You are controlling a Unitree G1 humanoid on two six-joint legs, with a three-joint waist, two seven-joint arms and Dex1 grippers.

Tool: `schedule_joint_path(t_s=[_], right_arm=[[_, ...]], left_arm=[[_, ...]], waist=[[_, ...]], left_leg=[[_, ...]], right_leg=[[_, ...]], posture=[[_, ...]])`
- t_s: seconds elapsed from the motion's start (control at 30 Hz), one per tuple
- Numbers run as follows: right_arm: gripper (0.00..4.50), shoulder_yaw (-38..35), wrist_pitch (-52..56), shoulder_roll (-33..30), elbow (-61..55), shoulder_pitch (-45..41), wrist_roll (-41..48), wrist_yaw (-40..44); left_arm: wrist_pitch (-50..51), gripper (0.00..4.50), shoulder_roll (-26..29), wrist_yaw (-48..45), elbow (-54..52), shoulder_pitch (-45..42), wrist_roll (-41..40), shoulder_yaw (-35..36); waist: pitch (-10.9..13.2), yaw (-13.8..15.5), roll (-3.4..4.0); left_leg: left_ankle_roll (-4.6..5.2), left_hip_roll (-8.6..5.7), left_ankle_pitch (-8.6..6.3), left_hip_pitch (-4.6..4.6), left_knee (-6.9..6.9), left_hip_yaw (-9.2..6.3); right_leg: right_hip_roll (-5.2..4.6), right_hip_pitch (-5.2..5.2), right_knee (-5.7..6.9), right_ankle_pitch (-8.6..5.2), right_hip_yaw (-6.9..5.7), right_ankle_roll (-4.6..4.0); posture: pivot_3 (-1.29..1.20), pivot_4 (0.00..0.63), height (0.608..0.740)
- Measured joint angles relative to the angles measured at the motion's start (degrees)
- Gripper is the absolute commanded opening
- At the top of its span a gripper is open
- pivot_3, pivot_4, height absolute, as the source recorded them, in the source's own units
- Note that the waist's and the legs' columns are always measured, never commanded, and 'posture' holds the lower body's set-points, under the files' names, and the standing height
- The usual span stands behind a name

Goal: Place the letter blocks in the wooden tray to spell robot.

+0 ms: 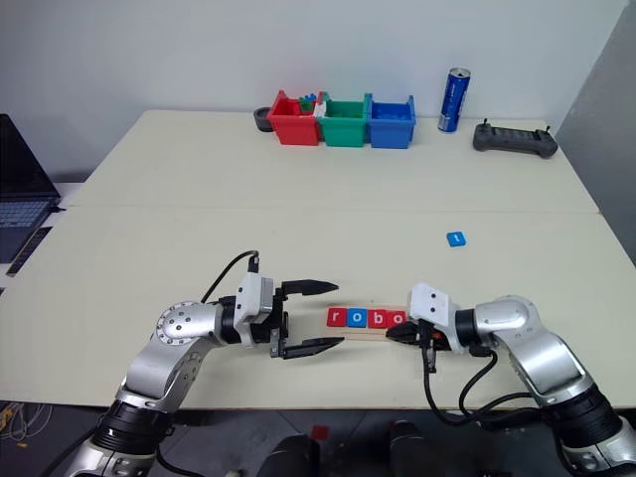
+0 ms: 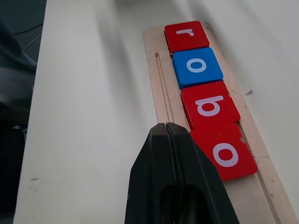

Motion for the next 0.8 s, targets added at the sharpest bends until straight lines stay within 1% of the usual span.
schedule_joint_path(t_s=[0.23, 0.8], right_arm=[[0.03, 0.7, -1.2, 1.3, 1.9, -0.4, -1.9, -1.2], [0.03, 0.7, -2.3, 2.2, 2.9, -1.2, -2.3, -2.9]], left_arm=[[0.1, 4.50, 0.1, 0.0, -0.1, 0.1, 0.0, 0.0], [0.3, 4.50, 0.1, -0.1, -0.1, 0.0, 0.0, 0.0]], waist=[[0.0, 0.0, 0.00], [0.0, 0.0, 0.00]], left_leg=[[0.00, 0.00, 0.00, 0.00, 0.00, 0.00], [0.00, 0.00, 0.00, 0.00, 0.00, 0.00]], right_leg=[[0.00, 0.00, 0.00, 0.00, 0.00, 0.00], [0.00, 0.00, 0.00, 0.00, 0.00, 0.00]], posture=[[0.00, 0.150, 0.740], [0.00, 0.150, 0.740]])
